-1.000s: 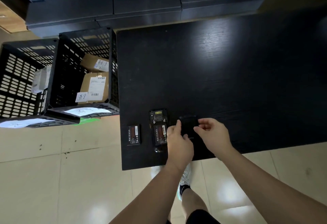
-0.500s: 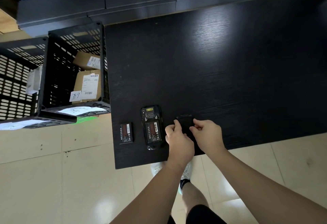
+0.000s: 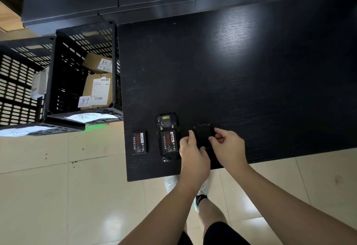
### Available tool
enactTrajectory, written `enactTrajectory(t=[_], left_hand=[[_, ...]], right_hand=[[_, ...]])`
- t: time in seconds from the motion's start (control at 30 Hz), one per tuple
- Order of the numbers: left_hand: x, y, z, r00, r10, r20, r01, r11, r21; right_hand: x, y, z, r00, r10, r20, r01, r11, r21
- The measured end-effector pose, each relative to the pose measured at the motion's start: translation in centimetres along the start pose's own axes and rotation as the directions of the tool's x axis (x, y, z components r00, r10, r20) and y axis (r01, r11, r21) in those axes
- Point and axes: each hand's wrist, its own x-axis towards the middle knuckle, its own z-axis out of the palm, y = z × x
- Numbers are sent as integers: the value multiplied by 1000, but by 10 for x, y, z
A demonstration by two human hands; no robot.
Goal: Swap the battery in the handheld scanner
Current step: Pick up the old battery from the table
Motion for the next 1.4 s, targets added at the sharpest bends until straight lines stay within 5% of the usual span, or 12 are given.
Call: enactTrajectory(t=[0.13, 0.23, 0.4, 0.7, 0.9, 1.4], left_hand=[[-6, -25, -50, 975, 109, -194, -101, 994, 51], [0, -53, -84, 957, 71, -282, -45, 994, 95], [8, -77, -98, 978, 162, -131, -130, 966, 225], [20, -89, -105, 978, 204, 34, -205, 931, 302], [22, -95, -103, 952, 272, 141, -305, 811, 499], [24, -115, -91, 831, 545, 110, -438, 520, 733]], right_hand=[[-16, -16, 1, 989, -131, -74, 138, 986, 92], [-29, -34, 21, 961, -272, 47, 264, 955, 138], [-30, -45, 52, 935, -270, 230, 262, 963, 64], [-27, -39, 61, 911, -298, 283, 314, 949, -12], [-26, -31, 56, 841, -417, 344, 465, 883, -64], [-36, -27, 62, 725, -637, 260, 688, 654, -314]])
